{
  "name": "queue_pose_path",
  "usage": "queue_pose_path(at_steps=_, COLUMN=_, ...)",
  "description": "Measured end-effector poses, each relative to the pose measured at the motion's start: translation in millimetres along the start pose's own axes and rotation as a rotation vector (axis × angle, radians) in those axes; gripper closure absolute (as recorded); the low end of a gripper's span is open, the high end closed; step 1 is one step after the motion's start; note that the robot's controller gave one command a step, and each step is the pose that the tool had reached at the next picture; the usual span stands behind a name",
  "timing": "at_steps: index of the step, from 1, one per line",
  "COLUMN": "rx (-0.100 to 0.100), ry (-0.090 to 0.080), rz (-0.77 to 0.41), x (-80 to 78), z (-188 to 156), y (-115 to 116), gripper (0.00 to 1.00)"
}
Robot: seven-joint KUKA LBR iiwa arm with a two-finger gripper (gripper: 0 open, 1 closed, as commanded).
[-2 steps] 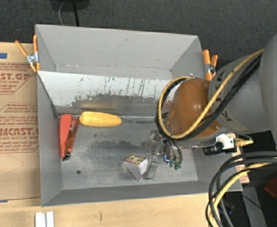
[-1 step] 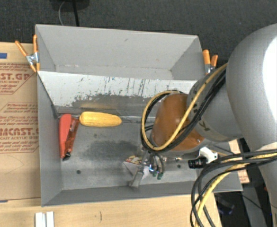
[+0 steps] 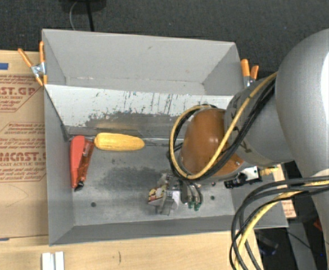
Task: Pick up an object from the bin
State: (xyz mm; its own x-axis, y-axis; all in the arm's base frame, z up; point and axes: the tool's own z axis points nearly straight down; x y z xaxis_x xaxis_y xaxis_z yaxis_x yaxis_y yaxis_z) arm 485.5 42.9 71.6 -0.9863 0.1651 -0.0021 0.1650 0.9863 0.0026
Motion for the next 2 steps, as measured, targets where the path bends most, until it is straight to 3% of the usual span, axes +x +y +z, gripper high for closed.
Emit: queue_pose_path(at_steps=2, rx=-0.001, ry=0.0, rz=-0.007, x=-0.3, z=-1.6, y=-0.2, gripper=1.0)
